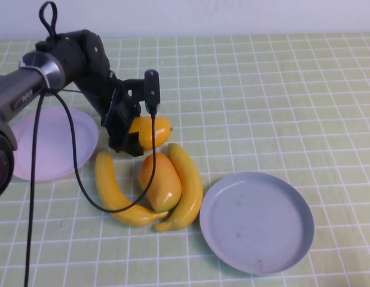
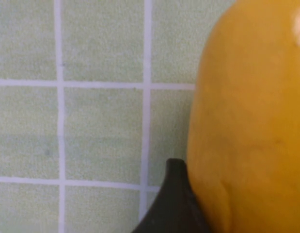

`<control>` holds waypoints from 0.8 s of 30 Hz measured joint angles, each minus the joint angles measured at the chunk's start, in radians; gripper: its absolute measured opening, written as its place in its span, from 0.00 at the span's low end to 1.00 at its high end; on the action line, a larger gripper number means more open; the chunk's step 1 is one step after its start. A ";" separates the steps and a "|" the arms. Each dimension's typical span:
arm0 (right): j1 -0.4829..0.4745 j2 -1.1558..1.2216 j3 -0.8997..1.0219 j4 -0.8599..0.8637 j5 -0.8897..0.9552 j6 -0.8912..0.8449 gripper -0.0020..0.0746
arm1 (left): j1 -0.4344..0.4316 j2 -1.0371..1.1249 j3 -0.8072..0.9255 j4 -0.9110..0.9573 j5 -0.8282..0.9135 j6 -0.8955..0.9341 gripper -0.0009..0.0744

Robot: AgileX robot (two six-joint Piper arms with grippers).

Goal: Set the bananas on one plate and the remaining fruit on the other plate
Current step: Put one type of fruit in the left plate

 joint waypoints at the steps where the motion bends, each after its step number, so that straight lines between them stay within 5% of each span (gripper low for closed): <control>1: 0.000 0.000 0.000 0.000 0.000 0.000 0.00 | 0.000 -0.012 0.000 -0.005 0.006 -0.021 0.69; 16: 0.000 0.000 0.000 0.000 0.000 0.000 0.00 | 0.047 -0.347 0.006 0.257 0.137 -0.984 0.69; 24: 0.000 0.000 0.000 0.000 0.000 0.000 0.00 | 0.244 -0.430 0.245 0.267 0.079 -1.087 0.69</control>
